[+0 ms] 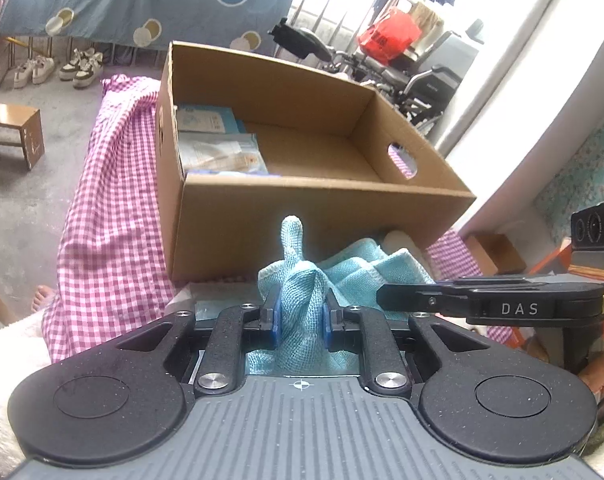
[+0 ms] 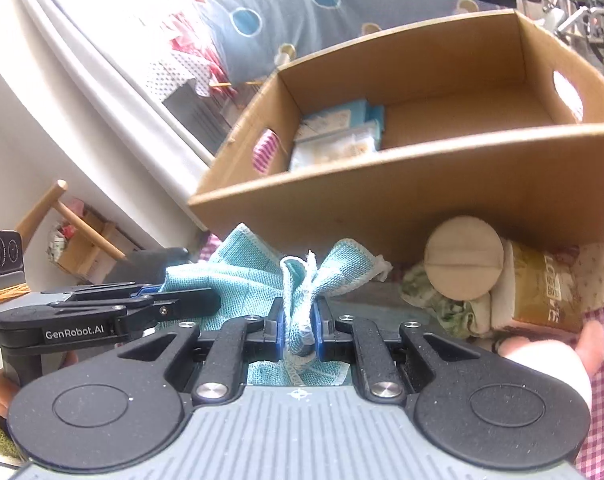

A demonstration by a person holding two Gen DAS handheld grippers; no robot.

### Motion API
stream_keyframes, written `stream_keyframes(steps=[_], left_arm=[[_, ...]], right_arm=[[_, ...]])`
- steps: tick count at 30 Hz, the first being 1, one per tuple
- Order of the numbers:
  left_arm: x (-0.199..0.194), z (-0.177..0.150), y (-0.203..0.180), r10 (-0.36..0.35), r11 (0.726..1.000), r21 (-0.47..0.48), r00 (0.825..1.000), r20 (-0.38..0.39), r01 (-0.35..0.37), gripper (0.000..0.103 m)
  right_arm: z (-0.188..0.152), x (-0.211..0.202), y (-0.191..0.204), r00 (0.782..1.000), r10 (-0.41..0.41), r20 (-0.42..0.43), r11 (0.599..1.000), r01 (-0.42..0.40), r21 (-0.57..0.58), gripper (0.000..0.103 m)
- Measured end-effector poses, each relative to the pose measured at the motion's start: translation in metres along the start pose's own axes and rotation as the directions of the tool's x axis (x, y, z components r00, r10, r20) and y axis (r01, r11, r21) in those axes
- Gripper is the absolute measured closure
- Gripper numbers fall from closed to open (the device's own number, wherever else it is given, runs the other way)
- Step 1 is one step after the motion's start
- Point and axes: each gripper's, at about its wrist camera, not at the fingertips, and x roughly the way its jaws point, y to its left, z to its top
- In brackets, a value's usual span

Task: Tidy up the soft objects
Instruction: 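Lift the teal towel with the right gripper and lower it into the box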

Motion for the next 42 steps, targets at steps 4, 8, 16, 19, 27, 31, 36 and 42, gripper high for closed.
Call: stream_keyframes(steps=[4, 8, 16, 19, 27, 31, 36, 42], left_arm=[[-0.023, 0.022, -0.016, -0.013, 0.999, 0.037, 0.997, 0.077, 0.011, 0.086], [-0.033, 0.053, -0.032, -0.029, 0.995, 0.099, 0.990, 0.137, 0.015, 0.086], [0.040, 0.151, -0.046, -0.035, 0.987, 0.157, 0.999, 0.021, 0.032, 0.086], [0.082, 0.184, -0.044, -0.011, 0.988, 0.154, 0.998, -0.058, 0.020, 0.087], [0.189, 0.227, -0.023, 0.067, 0.991, 0.127, 0.982, -0.179, -0.045, 0.087], [0.233, 0.234, -0.008, 0.114, 0.989, 0.117, 0.967, -0.226, -0.089, 0.087], [0.268, 0.236, 0.009, 0.149, 0.987, 0.102, 0.955, -0.256, -0.127, 0.087], [0.290, 0.232, 0.019, 0.198, 0.978, 0.114, 0.940, -0.277, -0.173, 0.086]], right_arm=[[0.010, -0.022, 0.012, 0.997, 0.045, 0.069, 0.999, -0.043, -0.031, 0.088], [0.033, -0.042, 0.019, 0.985, 0.090, 0.146, 0.995, -0.083, -0.055, 0.088], [0.112, -0.043, -0.016, 0.976, 0.087, 0.200, 0.996, -0.087, -0.010, 0.088], [0.145, -0.022, -0.044, 0.985, 0.066, 0.160, 0.996, -0.074, 0.044, 0.088], [0.219, 0.057, -0.110, 0.999, -0.034, 0.021, 0.994, 0.031, 0.103, 0.088], [0.248, 0.099, -0.129, 0.994, -0.102, -0.042, 0.992, 0.105, 0.077, 0.088], [0.261, 0.146, -0.140, 0.975, -0.202, -0.092, 0.979, 0.202, -0.013, 0.088], [0.254, 0.177, -0.144, 0.952, -0.283, -0.118, 0.958, 0.273, -0.094, 0.088]])
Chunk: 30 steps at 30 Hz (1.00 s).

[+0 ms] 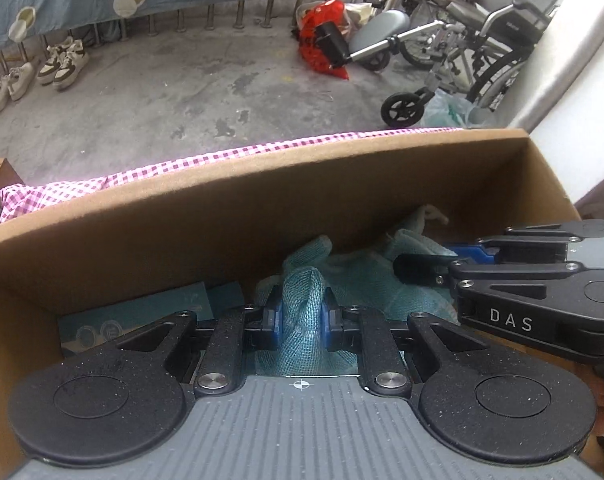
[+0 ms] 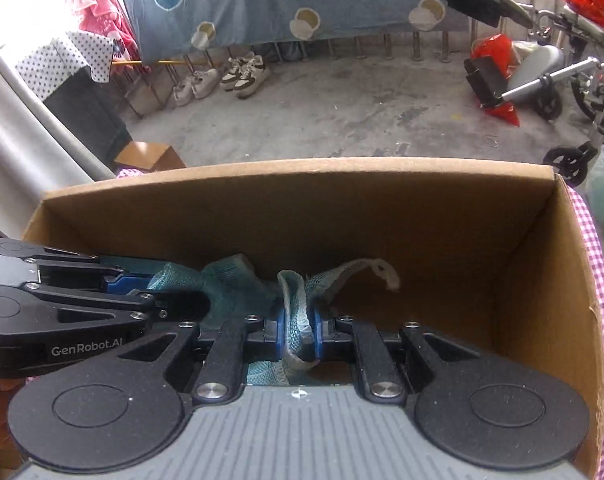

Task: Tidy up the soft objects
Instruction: 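Lift the teal towel with the right gripper and lower it into the box, then open the right gripper to release the towel and withdraw from the box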

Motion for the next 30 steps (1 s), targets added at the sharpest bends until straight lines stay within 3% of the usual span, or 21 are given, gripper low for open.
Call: stream_keyframes(steps=[3, 7, 8, 10, 11, 12, 17, 22, 26, 30], left_arm=[[0.004, 0.000, 0.003, 0.018, 1.000, -0.010, 1.000, -0.013, -0.019, 0.080], [-0.003, 0.000, 0.009, 0.026, 0.998, -0.055, 1.000, -0.012, -0.026, 0.044], [-0.008, 0.000, 0.012, 0.019, 0.997, -0.071, 1.000, 0.004, -0.019, 0.041], [-0.019, 0.000, 0.015, 0.009, 0.995, -0.097, 1.000, 0.022, -0.006, 0.031], [-0.027, -0.001, 0.017, 0.002, 0.994, -0.113, 0.999, 0.032, 0.001, 0.030], [-0.035, -0.002, 0.019, -0.007, 0.992, -0.128, 0.999, 0.046, 0.013, 0.030], [-0.089, -0.014, 0.028, -0.035, 0.985, -0.163, 0.994, 0.108, 0.052, 0.017], [-0.161, -0.039, 0.033, -0.041, 0.984, -0.159, 0.976, 0.215, 0.077, 0.003], [-0.215, -0.073, 0.041, -0.040, 0.981, -0.174, 0.962, 0.270, 0.089, 0.001], [-0.251, -0.123, 0.052, -0.014, 0.978, -0.193, 0.946, 0.325, 0.081, 0.000]], right_arm=[[-0.002, 0.007, 0.001, 0.999, -0.032, -0.010, 0.999, 0.032, -0.027, 0.086], [-0.002, 0.007, -0.002, 0.998, -0.052, -0.027, 0.999, 0.052, -0.014, 0.083], [-0.002, 0.005, -0.002, 0.998, -0.050, -0.030, 0.999, 0.050, -0.005, 0.079], [0.000, -0.002, -0.006, 0.999, -0.038, -0.021, 0.999, 0.039, 0.024, 0.064], [-0.001, -0.008, -0.007, 0.999, -0.032, -0.007, 0.999, 0.032, 0.038, 0.049], [-0.001, -0.015, -0.009, 1.000, -0.026, 0.014, 0.998, 0.025, 0.051, 0.042], [0.002, -0.058, -0.014, 0.996, 0.001, 0.094, 0.997, -0.009, 0.078, 0.042], [0.000, -0.093, -0.016, 0.993, 0.068, 0.100, 0.989, -0.081, 0.127, 0.042], [-0.005, -0.100, -0.007, 0.987, 0.152, 0.049, 0.974, -0.158, 0.160, 0.042], [-0.013, -0.084, 0.006, 0.972, 0.230, -0.054, 0.956, -0.215, 0.199, 0.042]])
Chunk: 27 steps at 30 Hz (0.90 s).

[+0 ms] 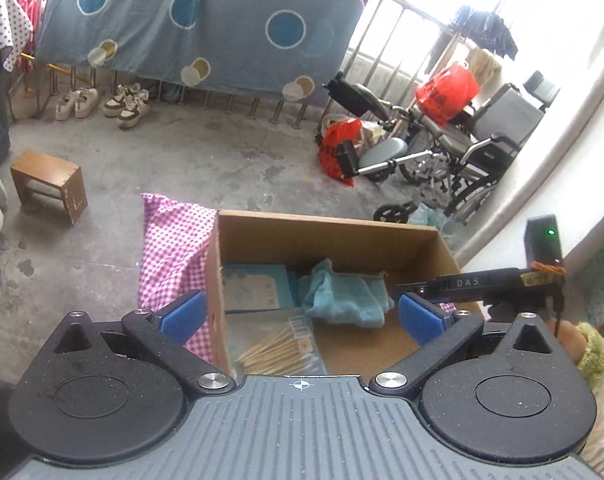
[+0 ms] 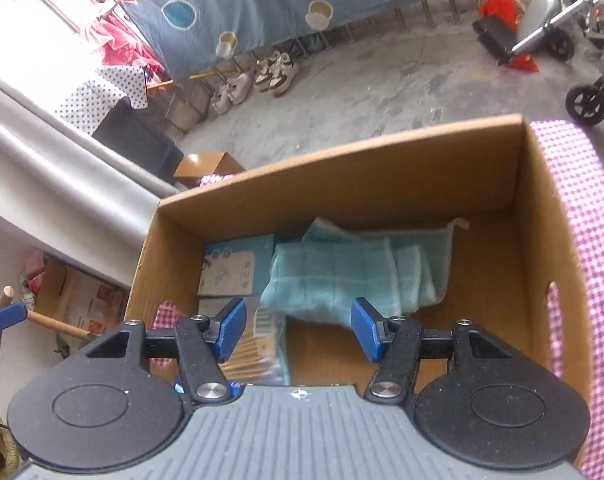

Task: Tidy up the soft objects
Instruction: 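Open the right gripper to release the towel and withdraw from the box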

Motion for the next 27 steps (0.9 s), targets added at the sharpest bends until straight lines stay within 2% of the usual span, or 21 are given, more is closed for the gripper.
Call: stream_keyframes(steps=[3, 6, 11, 14, 18, 27], left_arm=[[-0.017, -0.034, 0.018, 0.017, 0.998, -0.055, 1.000, 0.020, -0.016, 0.000], [-0.027, -0.075, 0.041, 0.034, 0.990, -0.141, 0.998, 0.050, -0.026, 0.000], [-0.027, -0.122, 0.073, 0.043, 0.963, -0.269, 0.997, 0.070, -0.022, 0.000], [-0.025, -0.138, 0.085, 0.066, 0.961, -0.273, 0.996, 0.056, -0.048, 0.000], [-0.023, -0.153, 0.091, 0.119, 0.967, -0.230, 0.992, 0.028, -0.110, 0.000], [-0.019, -0.163, 0.092, 0.102, 0.977, -0.191, 0.994, 0.029, -0.095, 0.000]], right_arm=[[-0.007, 0.024, 0.002, 0.998, 0.021, -0.065, 0.998, -0.017, 0.066, 0.037], [-0.011, 0.055, -0.005, 0.991, 0.047, -0.124, 0.985, -0.026, 0.168, 0.037], [-0.011, 0.098, -0.014, 0.984, 0.022, -0.177, 0.966, 0.025, 0.256, 0.037], [-0.007, 0.115, -0.023, 0.984, 0.022, -0.179, 0.954, 0.033, 0.299, 0.035], [0.002, 0.118, -0.023, 0.991, 0.012, -0.135, 0.952, 0.030, 0.305, 0.036], [0.002, 0.117, -0.021, 0.996, -0.014, -0.089, 0.958, 0.039, 0.285, 0.036]])
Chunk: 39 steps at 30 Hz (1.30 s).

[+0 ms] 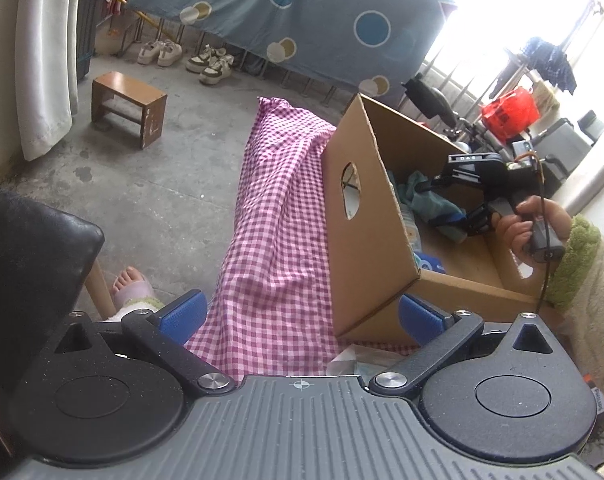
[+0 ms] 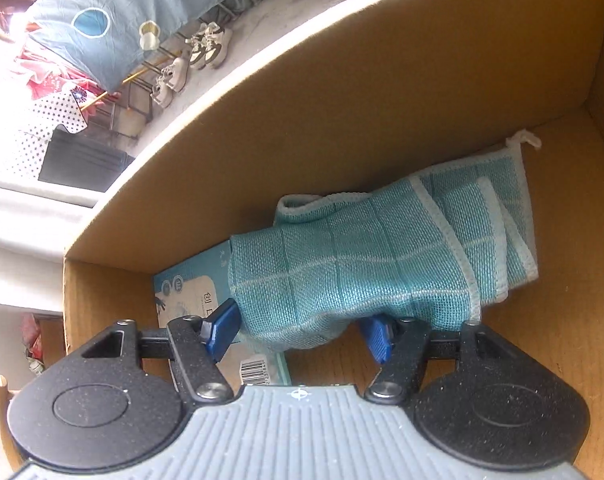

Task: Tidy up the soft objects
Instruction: 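Open the right gripper to release the towel and withdraw from the box, then reach the right gripper to the blue face-mask packet and grip its edge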

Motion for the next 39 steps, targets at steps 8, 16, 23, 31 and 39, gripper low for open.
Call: stream_keyframes(steps=[8, 16, 23, 31, 39], left_arm=[[-0.002, -0.007, -0.011, -0.032, 0.999, 0.006, 0.999, -0.024, 0.032, 0.000], [-0.010, -0.015, -0.029, -0.060, 0.997, 0.050, 0.997, -0.043, 0.062, 0.000], [-0.007, -0.026, -0.050, -0.084, 0.989, 0.118, 0.994, -0.071, 0.092, 0.000], [0.023, -0.036, -0.069, -0.095, 0.969, 0.220, 0.991, -0.098, 0.114, 0.006], [0.062, -0.040, -0.073, -0.104, 0.954, 0.262, 0.980, -0.172, 0.147, 0.022]], right_arm=[[-0.011, -0.027, -0.002, 0.999, -0.009, -0.038, 1.000, 0.009, -0.012, 0.019], [-0.059, -0.116, -0.005, 0.993, 0.103, 0.064, 0.992, -0.097, -0.078, 0.018], [-0.153, -0.198, -0.002, 0.947, 0.304, 0.107, 0.942, -0.282, -0.184, 0.012], [-0.286, -0.186, -0.006, 0.949, 0.312, 0.043, 0.915, -0.288, -0.284, 0.013], [-0.357, -0.114, -0.009, 0.990, 0.138, -0.003, 0.939, -0.132, -0.318, 0.037]])
